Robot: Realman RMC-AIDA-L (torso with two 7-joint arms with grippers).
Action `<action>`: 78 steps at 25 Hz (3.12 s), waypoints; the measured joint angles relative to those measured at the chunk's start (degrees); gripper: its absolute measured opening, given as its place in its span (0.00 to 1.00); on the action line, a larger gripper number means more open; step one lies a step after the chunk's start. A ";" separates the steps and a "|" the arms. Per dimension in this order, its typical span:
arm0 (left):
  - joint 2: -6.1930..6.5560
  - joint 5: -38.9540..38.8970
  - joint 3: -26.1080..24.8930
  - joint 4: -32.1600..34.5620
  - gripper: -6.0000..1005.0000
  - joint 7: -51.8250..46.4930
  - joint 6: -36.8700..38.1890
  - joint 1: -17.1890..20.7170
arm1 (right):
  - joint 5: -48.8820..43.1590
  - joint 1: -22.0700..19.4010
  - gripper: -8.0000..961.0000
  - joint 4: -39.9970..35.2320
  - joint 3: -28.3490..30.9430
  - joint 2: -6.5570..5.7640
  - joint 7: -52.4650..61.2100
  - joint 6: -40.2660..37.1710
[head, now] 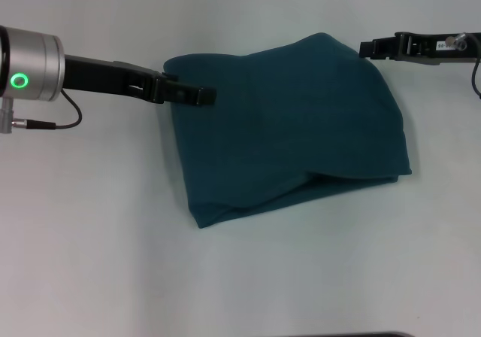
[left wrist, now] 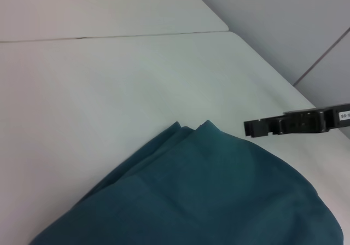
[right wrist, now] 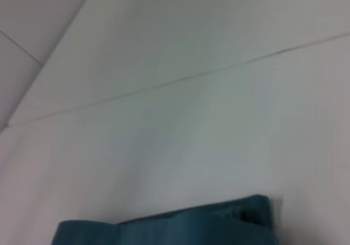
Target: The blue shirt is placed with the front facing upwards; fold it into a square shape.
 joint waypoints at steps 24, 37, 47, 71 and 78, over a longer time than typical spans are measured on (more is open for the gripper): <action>-1.15 0.05 0.35 9.07 0.96 5.47 -5.07 -0.09 | 0.34 0.62 0.31 2.58 -0.65 0.50 0.80 2.27; -1.39 -0.55 1.55 14.05 0.96 7.82 -3.89 -0.69 | 0.60 1.78 0.30 2.37 -0.42 1.35 0.28 3.09; -1.26 -0.19 2.40 15.80 0.96 9.46 -3.99 -0.19 | 0.60 3.14 0.09 2.62 -0.47 1.77 -0.64 5.24; -1.12 -0.56 1.79 9.75 0.96 9.80 -3.03 -1.88 | 1.97 2.80 0.33 -1.42 -0.86 1.56 -3.29 -4.74; -1.25 -0.59 2.28 12.60 0.96 9.94 -9.07 -4.25 | 1.75 1.34 0.36 -1.02 -3.00 1.75 -6.36 -10.91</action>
